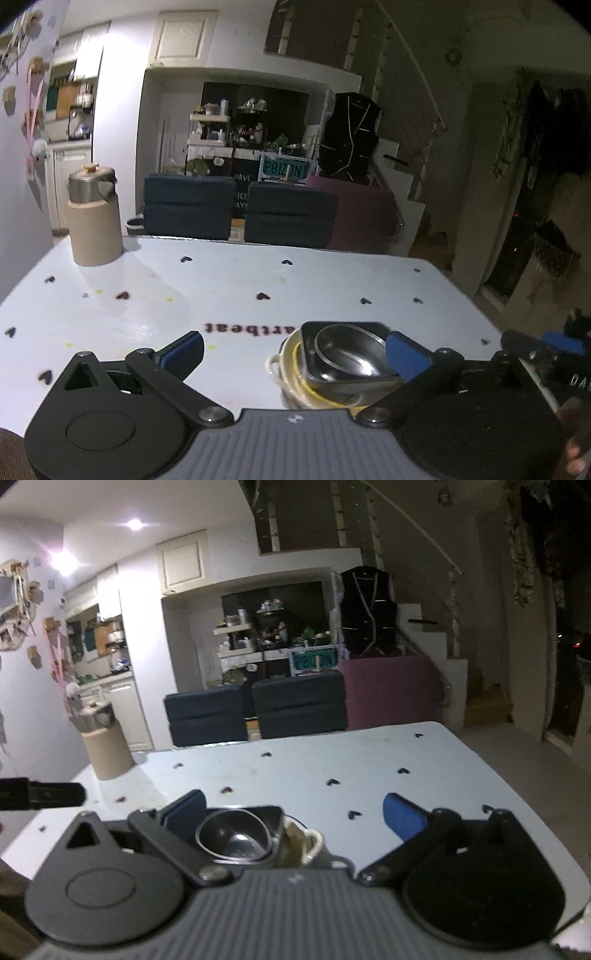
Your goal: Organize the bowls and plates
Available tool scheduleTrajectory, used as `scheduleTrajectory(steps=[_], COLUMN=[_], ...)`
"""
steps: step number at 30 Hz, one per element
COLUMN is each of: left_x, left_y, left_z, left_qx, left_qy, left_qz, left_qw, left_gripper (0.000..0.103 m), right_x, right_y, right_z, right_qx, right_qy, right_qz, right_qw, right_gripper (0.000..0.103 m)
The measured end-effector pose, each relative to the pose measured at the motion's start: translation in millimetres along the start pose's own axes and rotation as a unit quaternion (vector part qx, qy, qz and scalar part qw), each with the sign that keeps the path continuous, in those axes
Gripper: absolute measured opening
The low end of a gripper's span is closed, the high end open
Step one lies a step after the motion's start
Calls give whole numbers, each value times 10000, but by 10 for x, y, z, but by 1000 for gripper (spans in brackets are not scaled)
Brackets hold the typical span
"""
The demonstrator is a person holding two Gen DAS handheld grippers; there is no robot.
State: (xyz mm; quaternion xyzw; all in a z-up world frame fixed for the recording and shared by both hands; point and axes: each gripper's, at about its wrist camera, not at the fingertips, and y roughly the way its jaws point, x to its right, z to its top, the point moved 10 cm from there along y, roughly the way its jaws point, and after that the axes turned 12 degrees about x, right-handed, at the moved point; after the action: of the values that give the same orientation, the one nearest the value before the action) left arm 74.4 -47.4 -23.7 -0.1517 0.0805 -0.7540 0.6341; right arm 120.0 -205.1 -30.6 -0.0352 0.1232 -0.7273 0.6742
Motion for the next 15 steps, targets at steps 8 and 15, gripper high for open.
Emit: scheduleTrajectory(steps=[8,15], left_x=[-21,-14], left_y=[-92,-174], left_z=[-255,-414], left_qx=[58,72], left_qy=[328,483], left_qz=[200,302], left_qw=[9992,9984], left_gripper=[103,103], right_x=[-36,-60], right_y=[-65,-114], right_z=[-163,-280], right_qx=[-28,-58], right_qy=[-261,-553], right_qz=[35,-30], right_qw=[9996,9985], right_gripper=[103,103])
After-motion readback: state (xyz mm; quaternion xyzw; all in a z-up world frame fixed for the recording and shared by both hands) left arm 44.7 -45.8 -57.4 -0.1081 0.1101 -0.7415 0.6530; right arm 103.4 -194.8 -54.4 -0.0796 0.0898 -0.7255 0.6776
